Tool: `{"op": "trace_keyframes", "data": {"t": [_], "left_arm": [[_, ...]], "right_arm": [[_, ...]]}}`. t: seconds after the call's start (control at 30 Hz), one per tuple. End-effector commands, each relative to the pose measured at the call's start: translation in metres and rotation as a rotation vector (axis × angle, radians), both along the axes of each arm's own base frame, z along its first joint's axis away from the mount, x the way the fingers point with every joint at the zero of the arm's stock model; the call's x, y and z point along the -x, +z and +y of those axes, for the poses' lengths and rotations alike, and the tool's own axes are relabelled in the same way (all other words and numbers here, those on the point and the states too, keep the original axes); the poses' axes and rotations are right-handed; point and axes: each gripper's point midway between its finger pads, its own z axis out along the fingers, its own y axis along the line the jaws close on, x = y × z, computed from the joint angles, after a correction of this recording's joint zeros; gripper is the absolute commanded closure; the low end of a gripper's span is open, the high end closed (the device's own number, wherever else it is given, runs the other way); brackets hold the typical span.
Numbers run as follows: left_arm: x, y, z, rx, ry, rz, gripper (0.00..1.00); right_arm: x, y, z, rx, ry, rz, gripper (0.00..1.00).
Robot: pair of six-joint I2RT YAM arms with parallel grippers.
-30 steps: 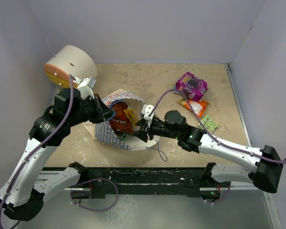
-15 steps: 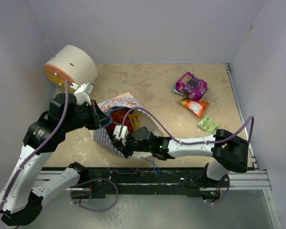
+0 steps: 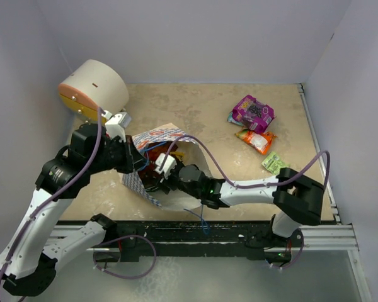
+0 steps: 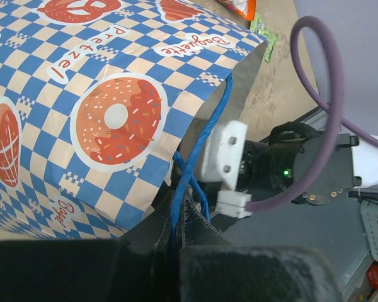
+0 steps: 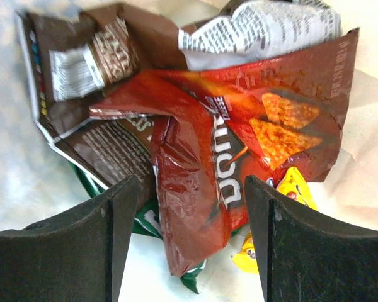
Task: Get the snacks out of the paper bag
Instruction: Take out the snack from the paper bag.
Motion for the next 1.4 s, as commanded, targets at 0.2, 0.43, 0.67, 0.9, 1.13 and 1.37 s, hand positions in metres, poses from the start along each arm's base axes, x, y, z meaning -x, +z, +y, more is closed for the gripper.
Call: {"op": "trace_keyframes", "data": {"t": [0.2, 0.43, 0.67, 0.9, 1.13, 1.37], "left_arm": [[-0.012, 0.019, -0.007, -0.06, -0.119, -0.127, 1.0], [-0.004, 0.021, -0.003, -0.094, -0.152, -0.139, 1.0], [-0.001, 0.016, -0.001, -0.107, -0.167, -0.135, 1.0], [-0.002, 0.011, 0.005, -0.098, -0.108, -0.135, 1.0], [-0.02, 0.01, 0.011, -0.122, -0.005, -0.122, 1.0], [-0.03, 0.01, 0.016, -0.118, 0.085, -0.1, 1.0]], "right_arm": [[-0.04, -0.012, 0.009, 0.15, -0.094, -0.19, 0.29], [-0.054, 0.01, 0.013, 0.037, -0.133, -0.17, 0.41], [-0.065, -0.009, 0.019, 0.03, -0.127, -0.107, 0.43], [-0.063, -0.009, 0.02, 0.052, -0.08, -0.112, 0.61], [-0.035, 0.036, 0.009, -0.02, 0.015, -0.08, 0.92], [-0.013, 0.082, -0.014, -0.118, 0.04, -0.04, 1.0]]}}
